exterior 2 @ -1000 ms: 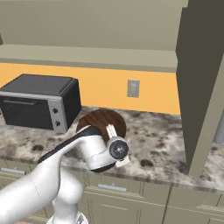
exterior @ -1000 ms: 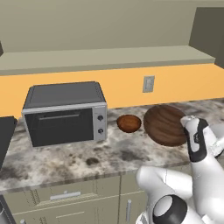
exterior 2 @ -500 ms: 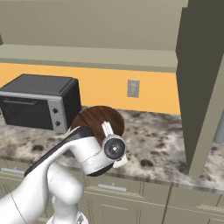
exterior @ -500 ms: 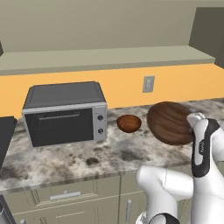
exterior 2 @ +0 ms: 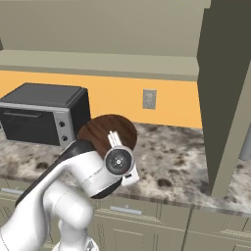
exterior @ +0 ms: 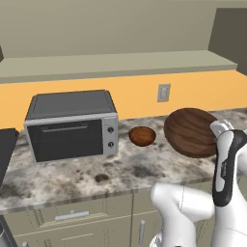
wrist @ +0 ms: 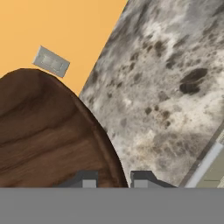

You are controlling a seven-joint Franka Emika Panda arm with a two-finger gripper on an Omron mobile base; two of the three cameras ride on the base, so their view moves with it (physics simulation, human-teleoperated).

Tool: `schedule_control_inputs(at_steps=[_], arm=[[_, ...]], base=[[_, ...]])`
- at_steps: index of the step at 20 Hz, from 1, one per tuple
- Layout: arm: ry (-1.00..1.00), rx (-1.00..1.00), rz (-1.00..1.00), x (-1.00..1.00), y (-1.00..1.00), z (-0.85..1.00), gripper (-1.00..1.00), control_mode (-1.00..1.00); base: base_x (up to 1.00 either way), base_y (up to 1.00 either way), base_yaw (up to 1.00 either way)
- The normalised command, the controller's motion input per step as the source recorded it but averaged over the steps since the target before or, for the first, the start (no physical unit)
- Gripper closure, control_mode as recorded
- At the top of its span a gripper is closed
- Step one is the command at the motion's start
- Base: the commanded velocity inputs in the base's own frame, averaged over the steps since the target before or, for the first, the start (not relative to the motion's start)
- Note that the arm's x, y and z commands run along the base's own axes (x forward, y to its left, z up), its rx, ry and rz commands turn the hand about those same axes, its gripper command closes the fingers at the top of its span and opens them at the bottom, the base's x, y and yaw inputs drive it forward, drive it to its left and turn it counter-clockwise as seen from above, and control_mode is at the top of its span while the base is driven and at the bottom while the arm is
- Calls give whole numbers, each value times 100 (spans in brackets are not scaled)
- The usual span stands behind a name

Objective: Pick up the bowls on the counter and stack them on top of one another in the open cabinet. Place the smaller bowl on top of the larger bowl.

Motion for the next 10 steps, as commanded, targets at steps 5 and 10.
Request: schedule_control_inputs(at_steps=[5,10], arm=[[6,-4,0,-9,5,48,100,-100],[4,-3,0,-12,2,50,100,-100]], base=[[0,0,0],[0,0,0]])
